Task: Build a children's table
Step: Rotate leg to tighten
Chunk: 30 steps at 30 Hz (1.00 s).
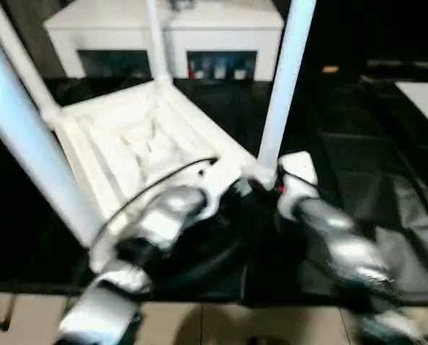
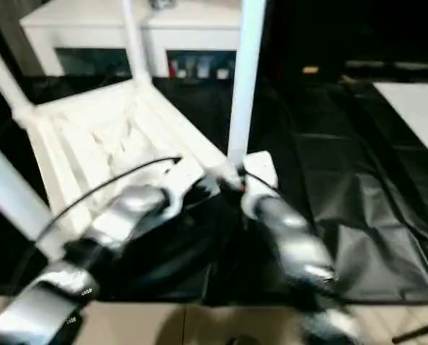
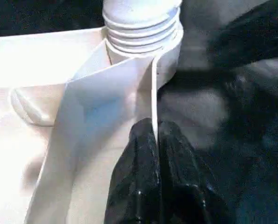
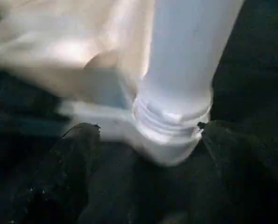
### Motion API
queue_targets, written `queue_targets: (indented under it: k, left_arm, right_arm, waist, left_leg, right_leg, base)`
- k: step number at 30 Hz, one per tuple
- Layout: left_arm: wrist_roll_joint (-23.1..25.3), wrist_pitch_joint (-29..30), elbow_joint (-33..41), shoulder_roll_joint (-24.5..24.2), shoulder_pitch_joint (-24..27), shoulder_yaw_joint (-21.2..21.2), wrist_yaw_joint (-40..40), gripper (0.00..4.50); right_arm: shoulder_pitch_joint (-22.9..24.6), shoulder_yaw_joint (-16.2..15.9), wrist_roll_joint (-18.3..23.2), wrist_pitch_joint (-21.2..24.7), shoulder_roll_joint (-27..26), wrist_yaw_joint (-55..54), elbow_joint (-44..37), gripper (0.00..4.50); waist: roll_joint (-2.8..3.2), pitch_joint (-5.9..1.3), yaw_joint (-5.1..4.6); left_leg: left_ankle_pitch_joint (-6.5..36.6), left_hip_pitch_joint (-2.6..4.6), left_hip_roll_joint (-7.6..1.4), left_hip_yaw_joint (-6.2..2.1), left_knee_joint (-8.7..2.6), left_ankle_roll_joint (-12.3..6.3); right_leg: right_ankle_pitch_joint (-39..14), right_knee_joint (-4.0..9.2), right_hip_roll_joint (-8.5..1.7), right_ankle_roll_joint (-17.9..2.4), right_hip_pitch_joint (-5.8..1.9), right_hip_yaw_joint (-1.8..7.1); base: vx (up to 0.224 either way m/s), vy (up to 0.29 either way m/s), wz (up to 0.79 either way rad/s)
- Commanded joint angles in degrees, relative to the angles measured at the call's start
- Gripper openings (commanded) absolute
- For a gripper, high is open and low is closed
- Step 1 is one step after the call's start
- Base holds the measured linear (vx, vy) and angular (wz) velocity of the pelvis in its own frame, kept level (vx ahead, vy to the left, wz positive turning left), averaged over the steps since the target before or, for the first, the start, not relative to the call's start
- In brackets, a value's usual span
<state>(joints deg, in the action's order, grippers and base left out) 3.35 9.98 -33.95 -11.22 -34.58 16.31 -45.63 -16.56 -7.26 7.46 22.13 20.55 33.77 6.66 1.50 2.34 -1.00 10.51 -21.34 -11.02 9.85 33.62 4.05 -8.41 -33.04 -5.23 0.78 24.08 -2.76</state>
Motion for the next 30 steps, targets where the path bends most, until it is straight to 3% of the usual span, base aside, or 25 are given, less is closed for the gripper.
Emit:
queue_targets:
  k: [1, 6, 7, 17, 18, 30]
  left_arm:
    - [-2.9, -2.7, 3.9, -1.5, 1.7, 1.3, -7.2, 0.00]
    - [-6.6, -0.5, 9.6, -4.6, 4.2, 2.2, -16.4, 0.00]
    - [-7.1, 0.0, 10.6, -5.1, 4.4, 2.4, -17.8, 0.00]
    - [-7.4, 0.8, 12.4, -6.7, 5.0, 2.3, -20.4, 0.00]
    - [-7.5, 1.1, 12.6, -6.7, 5.0, 2.2, -20.5, 0.00]
    - [-7.5, 1.7, 12.7, -6.8, 5.0, 2.3, -20.8, 0.00]
  right_arm:
    - [1.1, -1.2, 1.4, 0.1, 2.6, 6.2, -3.1, 3.93]
    - [1.8, -2.2, 1.7, -0.2, 8.1, 12.1, -4.5, 3.93]
    - [1.4, -2.2, 1.5, -0.1, 8.7, 12.3, -4.0, 3.93]
    - [-0.2, -2.3, 1.8, -0.2, 9.4, 14.7, -2.1, 3.93]
    - [-0.3, -2.2, 2.1, -0.2, 9.2, 14.9, -1.8, 3.68]
    - [0.1, -1.6, 4.2, -0.9, 6.9, 16.7, 0.9, 2.73]
  waist:
    - [-1.16, -3.54, 0.61]
    - [-1.22, -3.36, 1.24]
    - [-1.06, -3.43, 1.65]
    - [-1.44, -3.40, 1.97]
    - [-1.36, -3.43, 2.03]
    - [-1.36, -3.49, 2.07]
  left_leg:
    - [13.9, -0.30, -1.28, 0.15, -3.73, -6.29]
    - [14.4, 0.27, -1.53, 0.35, -3.76, -5.32]
    - [14.5, 0.79, -1.60, 0.52, -3.68, -5.14]
    - [13.9, 0.28, -1.41, 0.51, -3.74, -4.01]
    - [13.3, 0.22, -1.39, 0.48, -3.71, -4.15]
    - [12.5, 0.20, -1.36, 0.49, -3.61, -4.41]
  right_leg:
    - [-16.8, 3.89, -1.92, -12.1, -3.49, 1.43]
    - [-16.8, 3.71, -1.78, -13.1, -3.03, 1.57]
    - [-16.5, 3.72, -1.78, -13.4, -2.62, 1.74]
    - [-17.1, 3.50, -1.85, -11.8, -3.04, 1.89]
    - [-16.5, 3.39, -1.87, -11.9, -3.12, 1.86]
    - [-15.3, 3.22, -1.79, -12.7, -3.26, 1.74]
  base:
    - [0.000, 0.000, 0.00]
    - [0.000, 0.000, 0.00]
    - [0.000, 0.000, 0.00]
    - [0.000, 0.000, 0.00]
    - [0.000, 0.000, 0.00]
    - [0.000, 0.000, 0.00]
